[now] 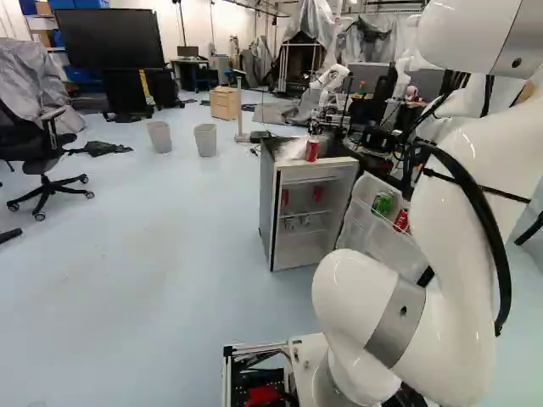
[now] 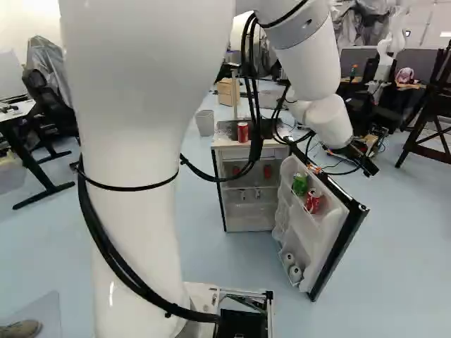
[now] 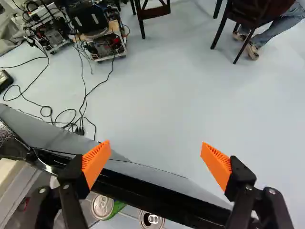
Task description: Grab a drink from the fridge
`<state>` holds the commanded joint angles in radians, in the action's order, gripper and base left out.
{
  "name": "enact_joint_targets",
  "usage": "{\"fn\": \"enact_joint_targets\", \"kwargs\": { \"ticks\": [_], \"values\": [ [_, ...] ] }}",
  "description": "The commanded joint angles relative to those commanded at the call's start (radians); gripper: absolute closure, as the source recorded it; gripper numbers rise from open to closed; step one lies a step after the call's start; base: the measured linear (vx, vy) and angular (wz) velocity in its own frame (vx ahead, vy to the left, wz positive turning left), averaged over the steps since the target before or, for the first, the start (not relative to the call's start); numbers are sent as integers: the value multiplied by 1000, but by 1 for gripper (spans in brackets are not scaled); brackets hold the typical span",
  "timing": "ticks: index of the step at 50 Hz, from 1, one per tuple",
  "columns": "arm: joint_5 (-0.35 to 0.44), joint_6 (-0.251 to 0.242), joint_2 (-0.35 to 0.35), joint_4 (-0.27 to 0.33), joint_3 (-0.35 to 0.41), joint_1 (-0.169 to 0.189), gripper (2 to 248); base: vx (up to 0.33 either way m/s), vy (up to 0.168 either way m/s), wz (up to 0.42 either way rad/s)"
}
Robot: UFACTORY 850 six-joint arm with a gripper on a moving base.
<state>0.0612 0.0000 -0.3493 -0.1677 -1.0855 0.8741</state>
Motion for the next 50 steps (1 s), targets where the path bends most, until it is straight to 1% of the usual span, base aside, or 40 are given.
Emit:
{"fn": "enact_joint_targets", "kwargs": {
  "ticks": [32,40,50],
  "values": [
    [-144,0,-134,0,-170,30,3,0,0,0],
    [-184,0,-148,0,-188,34,3,0,0,0],
    [-233,0,-151,0,-191,35,3,0,0,0]
  ]
}}
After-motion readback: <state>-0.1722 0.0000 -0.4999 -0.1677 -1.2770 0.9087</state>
